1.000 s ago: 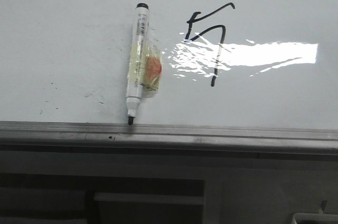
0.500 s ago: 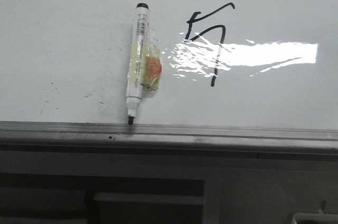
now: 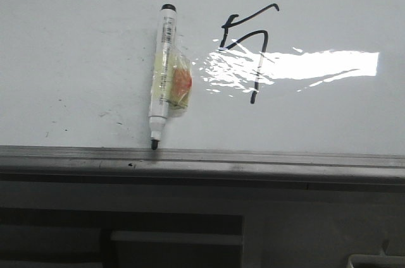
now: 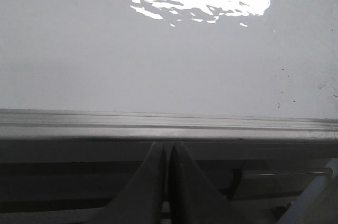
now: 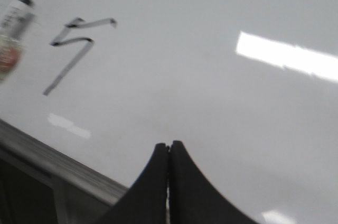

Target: Write number 5 on whiteboard

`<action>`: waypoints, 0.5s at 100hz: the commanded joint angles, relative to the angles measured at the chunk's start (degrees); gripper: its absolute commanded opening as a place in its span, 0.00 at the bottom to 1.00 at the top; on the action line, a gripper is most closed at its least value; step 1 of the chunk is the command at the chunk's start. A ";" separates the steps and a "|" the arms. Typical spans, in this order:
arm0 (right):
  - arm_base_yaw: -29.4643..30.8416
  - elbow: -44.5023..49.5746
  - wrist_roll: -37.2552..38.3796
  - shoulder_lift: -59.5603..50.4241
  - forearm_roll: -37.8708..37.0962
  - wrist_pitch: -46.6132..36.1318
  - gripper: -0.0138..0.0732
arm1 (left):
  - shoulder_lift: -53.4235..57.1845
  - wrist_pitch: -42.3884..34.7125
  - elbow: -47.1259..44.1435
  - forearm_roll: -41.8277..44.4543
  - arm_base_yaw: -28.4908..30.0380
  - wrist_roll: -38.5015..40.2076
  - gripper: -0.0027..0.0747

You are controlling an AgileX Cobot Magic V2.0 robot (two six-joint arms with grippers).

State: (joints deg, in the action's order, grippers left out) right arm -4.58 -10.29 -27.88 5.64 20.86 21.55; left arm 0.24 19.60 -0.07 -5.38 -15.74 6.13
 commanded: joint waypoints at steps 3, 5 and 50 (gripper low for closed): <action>3.94 1.74 19.41 0.70 -14.55 -3.47 0.09 | 1.42 -2.31 -1.23 -0.75 0.21 0.07 0.01; 4.35 2.35 21.77 0.70 -15.92 -3.49 0.09 | 1.42 -2.31 -1.23 -0.75 0.21 0.07 0.01; 5.86 12.24 32.93 0.70 -29.41 -7.56 0.09 | 1.42 -2.31 -1.23 -0.75 0.21 0.07 0.01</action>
State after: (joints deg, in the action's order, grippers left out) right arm 0.70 0.68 4.51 5.64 -5.95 16.52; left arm 0.24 19.60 -0.07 -5.38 -15.74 6.13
